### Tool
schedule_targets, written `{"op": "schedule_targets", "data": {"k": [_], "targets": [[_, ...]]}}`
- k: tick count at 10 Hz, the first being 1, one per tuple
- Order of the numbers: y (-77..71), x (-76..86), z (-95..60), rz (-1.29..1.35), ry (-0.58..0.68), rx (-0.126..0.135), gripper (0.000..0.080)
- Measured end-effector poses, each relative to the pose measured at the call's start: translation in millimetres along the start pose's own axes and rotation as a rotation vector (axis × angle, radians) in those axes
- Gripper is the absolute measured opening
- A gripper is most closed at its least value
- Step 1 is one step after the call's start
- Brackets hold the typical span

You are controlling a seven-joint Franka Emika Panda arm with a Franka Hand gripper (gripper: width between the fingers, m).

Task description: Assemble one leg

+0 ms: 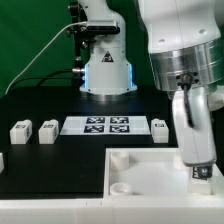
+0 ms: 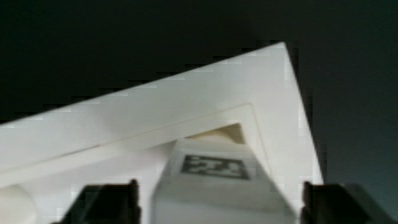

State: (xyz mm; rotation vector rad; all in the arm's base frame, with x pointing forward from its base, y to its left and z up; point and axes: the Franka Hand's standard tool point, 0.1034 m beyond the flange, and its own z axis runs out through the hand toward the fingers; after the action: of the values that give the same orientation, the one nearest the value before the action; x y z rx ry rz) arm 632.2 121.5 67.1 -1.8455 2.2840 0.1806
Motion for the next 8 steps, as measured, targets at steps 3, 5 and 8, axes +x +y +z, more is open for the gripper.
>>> {"op": "schedule_targets", "data": {"k": [3,5,8], "targets": [[2.3,-0.6,0.9,-0.470,0.028,-0.018,0.0637],[1.3,1.6,0.6,-0.632,0.028,-0.020,0.0646],[-2.8,0.7,-3.5,-1.053,0.061,-0.053,0.0649]]}}
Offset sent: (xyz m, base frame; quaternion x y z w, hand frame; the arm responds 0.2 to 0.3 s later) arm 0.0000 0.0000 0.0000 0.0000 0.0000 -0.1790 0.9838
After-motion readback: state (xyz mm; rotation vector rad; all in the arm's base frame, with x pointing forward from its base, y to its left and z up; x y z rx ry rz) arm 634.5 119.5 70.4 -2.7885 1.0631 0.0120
